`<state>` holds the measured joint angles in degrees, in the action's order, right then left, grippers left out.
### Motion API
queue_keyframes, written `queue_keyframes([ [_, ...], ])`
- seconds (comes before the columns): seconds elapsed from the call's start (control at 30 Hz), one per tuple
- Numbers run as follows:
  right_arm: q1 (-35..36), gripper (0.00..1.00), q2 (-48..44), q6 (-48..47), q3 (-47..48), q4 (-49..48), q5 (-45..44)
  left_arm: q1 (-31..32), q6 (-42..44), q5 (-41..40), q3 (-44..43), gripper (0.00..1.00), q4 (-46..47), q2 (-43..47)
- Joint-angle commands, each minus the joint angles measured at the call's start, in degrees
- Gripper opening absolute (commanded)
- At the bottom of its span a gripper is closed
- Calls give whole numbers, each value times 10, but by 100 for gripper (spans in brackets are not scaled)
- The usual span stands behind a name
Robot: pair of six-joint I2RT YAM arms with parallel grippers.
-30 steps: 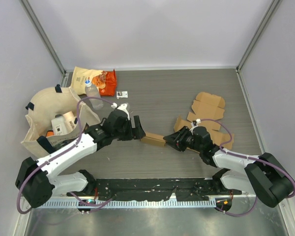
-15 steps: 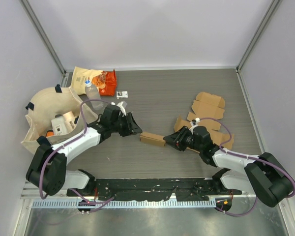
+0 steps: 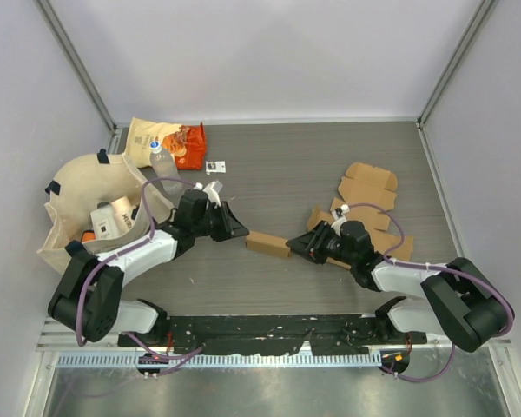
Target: Fold the paper box
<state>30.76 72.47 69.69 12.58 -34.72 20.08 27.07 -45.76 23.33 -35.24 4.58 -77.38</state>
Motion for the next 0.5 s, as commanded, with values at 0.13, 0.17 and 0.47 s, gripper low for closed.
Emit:
queue_keyframes([
  [0.13, 10, 1, 27, -179, 14, 134, -21, 5, 35, -37, 56, 1, -55, 25],
  [0.17, 15, 1, 22, -197, 16, 144, -32, 5, 30, -43, 73, 1, -54, 35],
  [0.47, 81, 17, 17, -197, -1, 177, -71, 5, -35, -53, 127, 38, -105, 170],
])
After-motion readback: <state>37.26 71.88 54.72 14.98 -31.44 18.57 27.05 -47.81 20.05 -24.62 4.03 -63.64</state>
